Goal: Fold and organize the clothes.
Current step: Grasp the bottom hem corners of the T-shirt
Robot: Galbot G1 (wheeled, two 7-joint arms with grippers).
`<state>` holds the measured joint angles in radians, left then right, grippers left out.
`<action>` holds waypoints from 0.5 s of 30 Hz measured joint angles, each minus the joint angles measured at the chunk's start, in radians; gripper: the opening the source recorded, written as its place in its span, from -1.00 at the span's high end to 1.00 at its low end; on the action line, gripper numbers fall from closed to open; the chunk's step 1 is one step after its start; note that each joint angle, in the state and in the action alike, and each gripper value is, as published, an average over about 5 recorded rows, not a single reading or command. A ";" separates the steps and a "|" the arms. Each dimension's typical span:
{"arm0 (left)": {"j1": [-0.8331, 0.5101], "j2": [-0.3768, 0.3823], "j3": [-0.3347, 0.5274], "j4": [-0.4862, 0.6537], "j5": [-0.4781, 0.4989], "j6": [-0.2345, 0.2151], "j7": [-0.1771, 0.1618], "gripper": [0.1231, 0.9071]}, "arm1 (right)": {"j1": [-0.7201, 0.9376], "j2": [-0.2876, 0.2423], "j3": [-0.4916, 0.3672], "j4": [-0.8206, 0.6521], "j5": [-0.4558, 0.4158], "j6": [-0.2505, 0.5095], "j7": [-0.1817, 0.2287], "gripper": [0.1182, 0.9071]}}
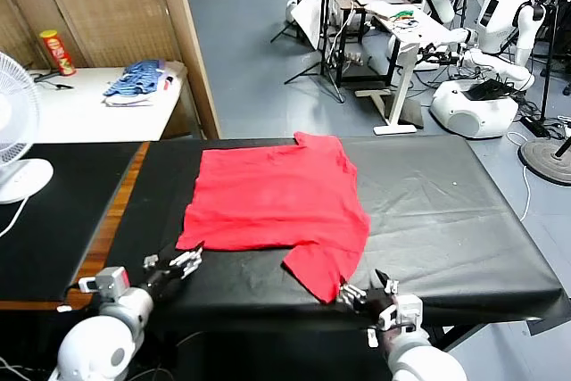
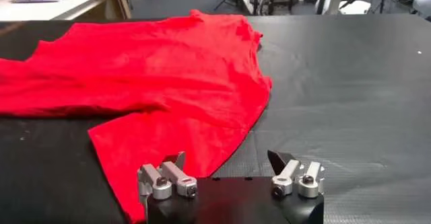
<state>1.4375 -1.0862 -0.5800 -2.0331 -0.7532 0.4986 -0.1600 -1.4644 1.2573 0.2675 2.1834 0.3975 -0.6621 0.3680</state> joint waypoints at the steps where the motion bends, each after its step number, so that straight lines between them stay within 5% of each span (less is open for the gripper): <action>1: -0.003 0.001 0.001 0.006 0.000 -0.001 0.001 -0.72 | 0.002 0.001 -0.001 -0.002 0.000 0.000 0.001 -0.72; 8: -0.039 0.004 0.010 0.074 0.001 -0.012 0.011 -0.52 | 0.019 0.018 -0.019 -0.031 -0.002 -0.014 0.008 -0.41; 15: -0.045 0.005 0.016 0.124 0.035 -0.013 0.040 0.42 | 0.020 0.032 -0.027 -0.047 0.002 -0.019 0.018 0.46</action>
<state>1.3923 -1.0812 -0.5642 -1.9094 -0.7180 0.4853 -0.1198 -1.4446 1.2894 0.2409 2.1368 0.3997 -0.6811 0.3861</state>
